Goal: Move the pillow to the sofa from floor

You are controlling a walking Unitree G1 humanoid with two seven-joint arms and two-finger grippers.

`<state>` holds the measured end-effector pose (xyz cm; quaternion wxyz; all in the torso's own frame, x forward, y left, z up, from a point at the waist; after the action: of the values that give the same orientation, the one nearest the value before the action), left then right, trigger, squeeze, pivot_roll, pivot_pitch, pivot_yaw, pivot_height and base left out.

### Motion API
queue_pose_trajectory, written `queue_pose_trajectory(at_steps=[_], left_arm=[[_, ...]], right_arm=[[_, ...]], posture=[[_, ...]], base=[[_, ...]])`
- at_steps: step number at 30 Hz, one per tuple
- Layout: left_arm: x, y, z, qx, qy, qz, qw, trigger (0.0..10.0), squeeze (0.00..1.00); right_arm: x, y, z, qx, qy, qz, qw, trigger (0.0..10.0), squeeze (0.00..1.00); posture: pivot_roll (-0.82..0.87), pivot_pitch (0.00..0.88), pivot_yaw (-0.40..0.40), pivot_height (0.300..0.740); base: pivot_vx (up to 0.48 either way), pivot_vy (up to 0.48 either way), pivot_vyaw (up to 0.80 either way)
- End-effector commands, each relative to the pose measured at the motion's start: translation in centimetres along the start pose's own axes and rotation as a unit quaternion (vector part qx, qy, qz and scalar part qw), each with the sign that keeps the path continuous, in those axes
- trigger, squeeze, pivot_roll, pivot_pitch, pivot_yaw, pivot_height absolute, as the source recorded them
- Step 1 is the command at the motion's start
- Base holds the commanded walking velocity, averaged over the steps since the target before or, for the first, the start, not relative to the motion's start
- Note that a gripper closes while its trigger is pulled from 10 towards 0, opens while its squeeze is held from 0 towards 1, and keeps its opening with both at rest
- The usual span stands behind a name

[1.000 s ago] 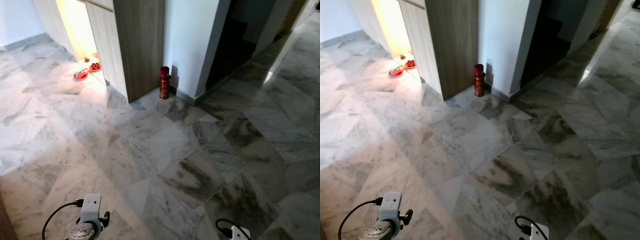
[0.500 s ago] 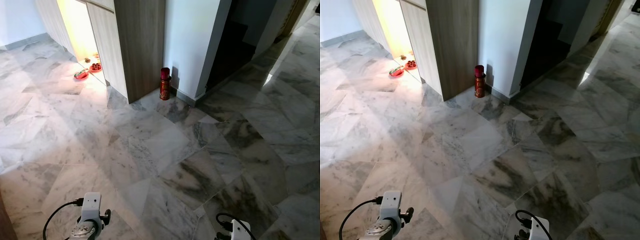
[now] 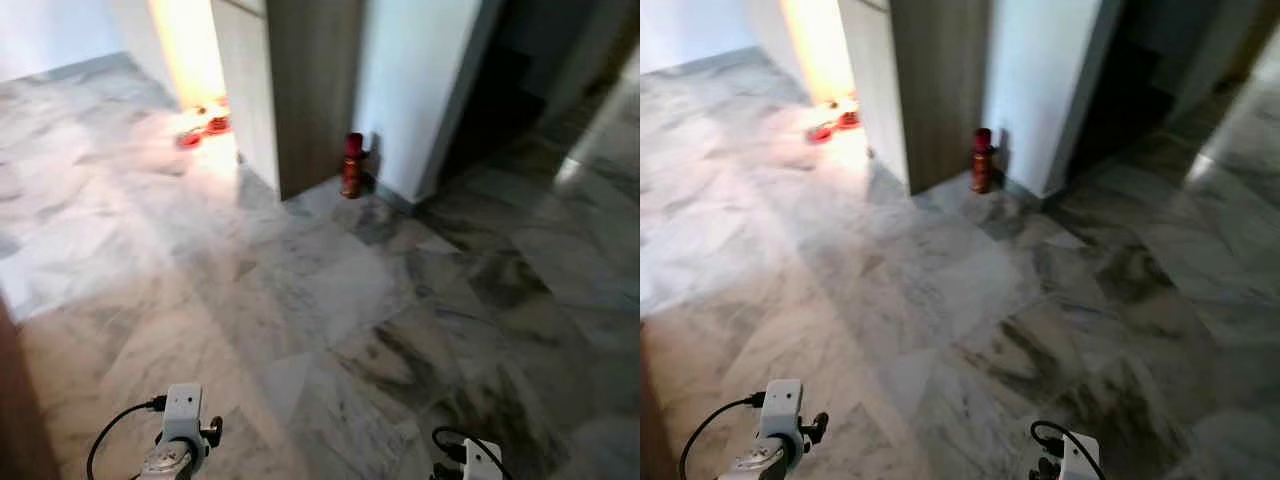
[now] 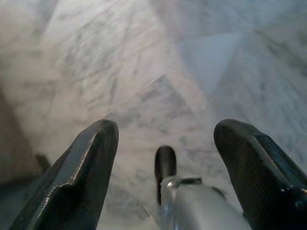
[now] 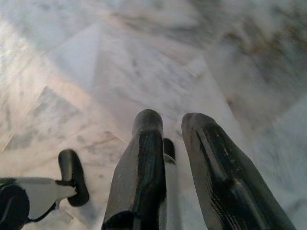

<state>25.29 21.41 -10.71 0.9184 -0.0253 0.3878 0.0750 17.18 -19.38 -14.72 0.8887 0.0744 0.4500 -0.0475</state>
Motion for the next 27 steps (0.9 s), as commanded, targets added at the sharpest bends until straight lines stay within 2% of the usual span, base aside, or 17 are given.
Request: queue_pose_trajectory(at_steps=[1,27], left_arm=[[-0.17,0.57,-0.70,-0.008,0.008,0.009,1.000,10.0,0.00],[-0.21,0.69,-0.93,-0.016,0.011,0.014,1.000,10.0,0.00]], right_arm=[[-0.04,0.06,-0.16,-0.003,0.002,0.002,1.000,10.0,0.00],[-0.11,0.15,-0.39,-0.007,0.005,0.010,1.000,10.0,0.00]], posture=[[0.02,0.000,-0.036,0.740],[0.01,0.002,-0.034,0.740]], base=[[0.000,0.000,0.80],[0.000,0.000,0.80]])
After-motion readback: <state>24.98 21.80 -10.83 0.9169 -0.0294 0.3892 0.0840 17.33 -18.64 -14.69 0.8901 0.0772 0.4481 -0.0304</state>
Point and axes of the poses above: a point about 5 cm out from each wrist's last joint towards the gripper, its own x axis pointing out of the wrist towards the gripper, its own z axis along the axis of the wrist's last joint, y = z × x, the point moved 6 cm from there along x, pointing out of the wrist towards the gripper, and after that the axes turned 5 degrees about -x, right-handed, at the moved point
